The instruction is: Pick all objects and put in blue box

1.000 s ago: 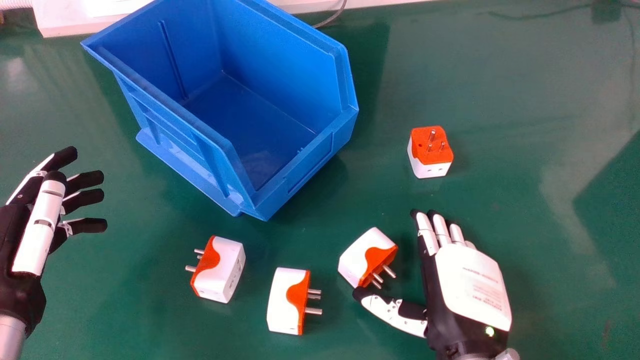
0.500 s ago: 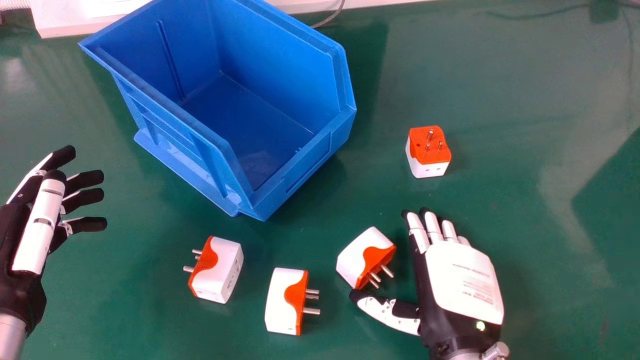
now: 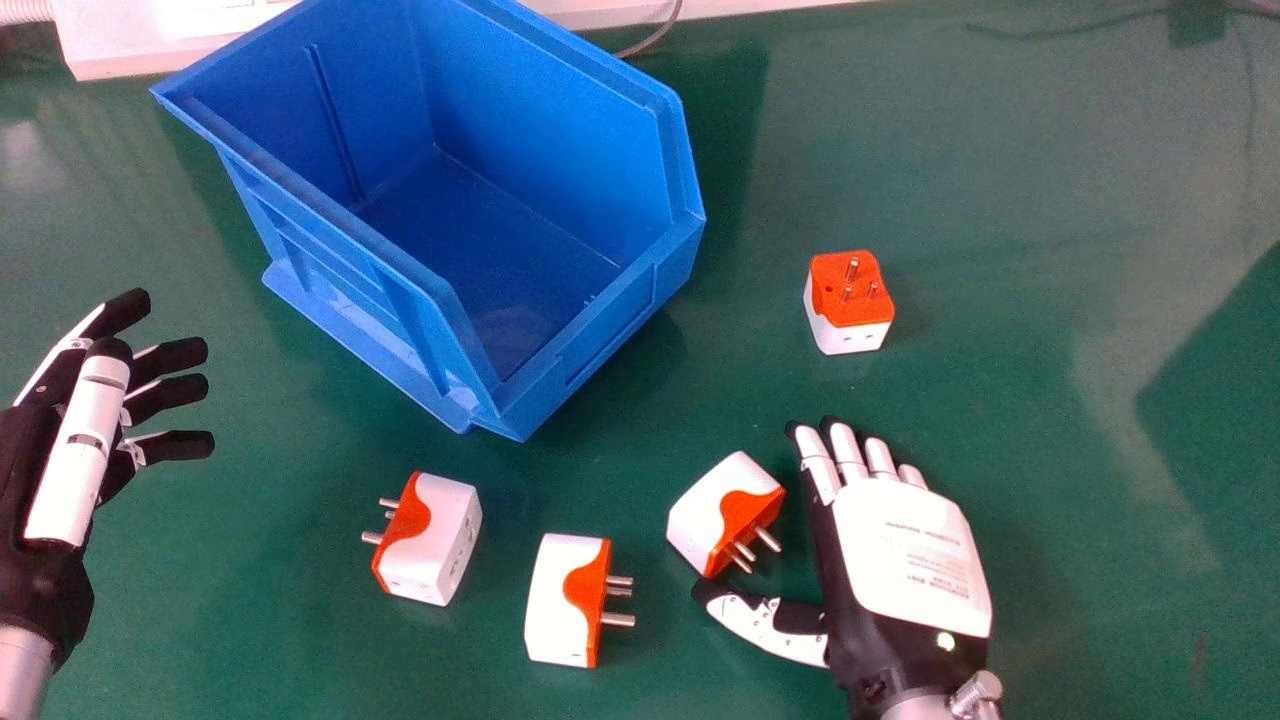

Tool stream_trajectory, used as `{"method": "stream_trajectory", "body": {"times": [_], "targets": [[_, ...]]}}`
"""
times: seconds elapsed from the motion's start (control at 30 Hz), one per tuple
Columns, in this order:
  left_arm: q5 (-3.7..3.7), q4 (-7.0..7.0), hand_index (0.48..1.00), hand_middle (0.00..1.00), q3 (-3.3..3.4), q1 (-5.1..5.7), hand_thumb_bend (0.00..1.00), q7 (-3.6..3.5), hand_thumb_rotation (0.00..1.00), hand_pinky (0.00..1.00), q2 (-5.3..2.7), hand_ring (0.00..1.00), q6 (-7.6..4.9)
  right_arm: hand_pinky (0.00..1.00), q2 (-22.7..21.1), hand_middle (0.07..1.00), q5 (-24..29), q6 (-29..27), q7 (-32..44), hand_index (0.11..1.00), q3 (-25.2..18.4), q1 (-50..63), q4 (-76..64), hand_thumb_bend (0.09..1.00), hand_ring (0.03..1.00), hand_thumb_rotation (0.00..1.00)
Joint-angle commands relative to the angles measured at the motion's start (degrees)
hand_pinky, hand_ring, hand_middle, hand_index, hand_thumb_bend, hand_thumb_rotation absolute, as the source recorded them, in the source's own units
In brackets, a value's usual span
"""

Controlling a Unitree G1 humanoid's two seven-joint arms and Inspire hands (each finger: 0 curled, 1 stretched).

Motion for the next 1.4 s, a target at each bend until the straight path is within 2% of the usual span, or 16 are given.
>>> {"method": "stream_trajectory", "body": {"times": [0.0,0.23,0.47,0.7,0.77,1.37], "targets": [[-0.51,-1.23,0.894,0.79,0.53,-0.13,0.12,0.0,0.91,0.65,0.59,0.78,-0.18,0.93,-0.2,0.968,-0.52,0.1,3.03,0.928,2.05,-0.76,0.52,0.509,0.971,0.54],[-0.19,-0.66,0.894,0.79,0.37,-0.4,0.12,0.13,0.91,0.65,0.55,0.78,-0.57,0.93,-1.23,0.966,-2.08,0.72,4.63,0.924,3.44,-2.54,1.02,0.506,0.969,0.53],[0.0,-1.57,0.894,0.79,0.21,-0.16,0.11,0.35,0.91,0.66,0.4,0.78,-0.32,0.91,-1.46,0.954,-1.51,0.1,3.92,0.908,4.02,-3.7,1.92,0.501,0.956,0.54],[0.13,-0.78,0.893,0.78,0.24,-0.55,0.11,0.26,0.91,0.66,0.6,0.77,-0.5,0.9,-1.17,0.947,-1.19,-0.56,3.26,0.896,4.8,-4.71,2.99,0.504,0.951,0.53],[0.18,-0.91,0.893,0.78,0.23,-0.5,0.11,0.26,0.91,0.66,0.6,0.77,-0.43,0.9,-1.13,0.946,-1.09,-0.74,3.1,0.895,5.07,-4.82,2.96,0.506,0.952,0.54],[0.05,-1.31,0.892,0.78,0.09,-0.66,0.11,0.17,0.9,0.67,0.67,0.77,0.1,0.9,-0.76,0.942,-0.07,-1.74,3.98,0.898,5.92,-5.3,2.44,0.493,0.953,0.47]]}}
